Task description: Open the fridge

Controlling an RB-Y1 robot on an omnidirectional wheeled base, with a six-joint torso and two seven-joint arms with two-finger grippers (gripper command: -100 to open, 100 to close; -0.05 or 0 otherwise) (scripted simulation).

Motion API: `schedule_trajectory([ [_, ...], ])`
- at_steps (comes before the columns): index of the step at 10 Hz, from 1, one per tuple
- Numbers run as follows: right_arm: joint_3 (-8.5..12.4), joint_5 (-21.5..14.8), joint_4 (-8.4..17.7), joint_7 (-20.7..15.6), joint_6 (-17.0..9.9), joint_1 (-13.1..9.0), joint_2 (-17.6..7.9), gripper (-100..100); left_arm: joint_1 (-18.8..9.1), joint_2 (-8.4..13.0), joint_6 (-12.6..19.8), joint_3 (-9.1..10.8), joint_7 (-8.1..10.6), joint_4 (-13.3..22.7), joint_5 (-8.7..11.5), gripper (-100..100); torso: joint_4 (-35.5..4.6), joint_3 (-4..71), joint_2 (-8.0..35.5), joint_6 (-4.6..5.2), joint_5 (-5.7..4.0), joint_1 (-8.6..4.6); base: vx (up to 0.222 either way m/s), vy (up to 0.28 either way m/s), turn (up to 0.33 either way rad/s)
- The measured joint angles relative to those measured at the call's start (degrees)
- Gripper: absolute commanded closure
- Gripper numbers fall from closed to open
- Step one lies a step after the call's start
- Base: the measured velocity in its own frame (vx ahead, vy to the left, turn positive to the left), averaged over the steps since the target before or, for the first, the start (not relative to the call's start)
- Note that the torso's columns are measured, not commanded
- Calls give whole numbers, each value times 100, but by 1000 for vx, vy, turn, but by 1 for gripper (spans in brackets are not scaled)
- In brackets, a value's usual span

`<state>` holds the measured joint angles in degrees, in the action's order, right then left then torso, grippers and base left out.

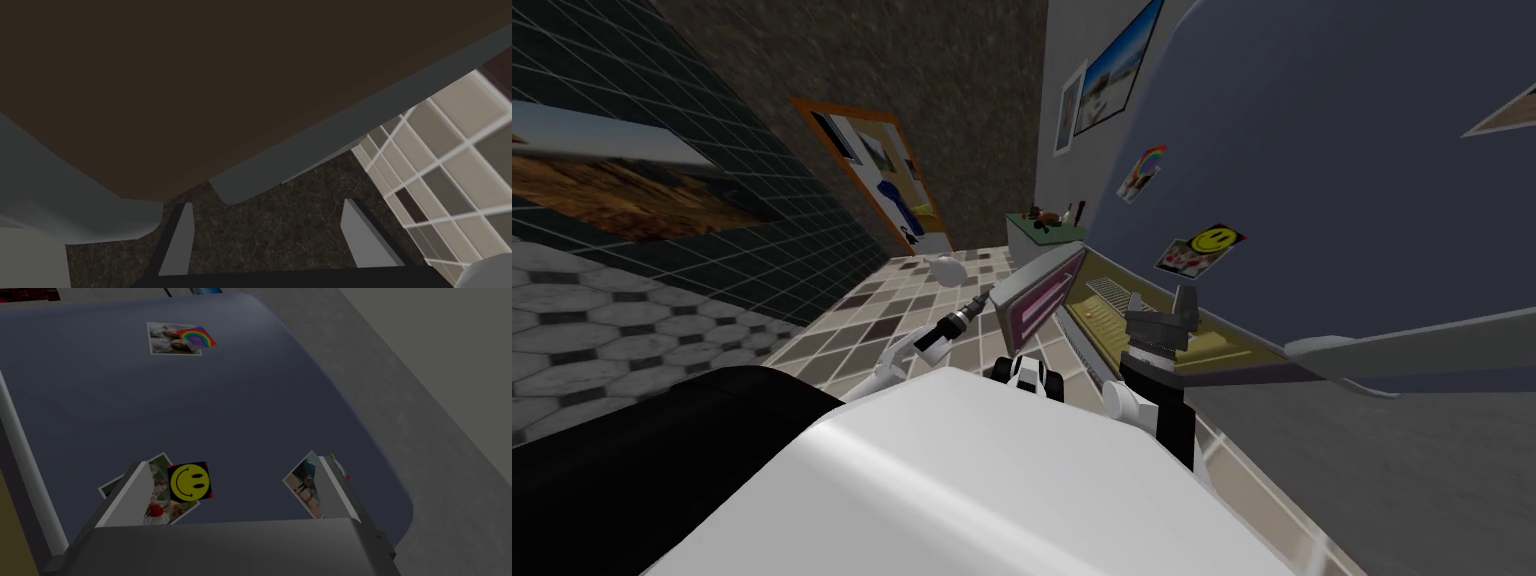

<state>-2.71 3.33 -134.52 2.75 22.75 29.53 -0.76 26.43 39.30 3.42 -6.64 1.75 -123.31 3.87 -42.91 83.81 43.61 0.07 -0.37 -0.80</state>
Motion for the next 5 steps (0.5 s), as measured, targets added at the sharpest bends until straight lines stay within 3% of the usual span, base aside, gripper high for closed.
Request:
schedule_trajectory([
  [5,0,0,0,0,0,0,0,0,6,0,30,7,0,30,0,0,68,87,-148,-7,39,86,-3,-1,0],
])
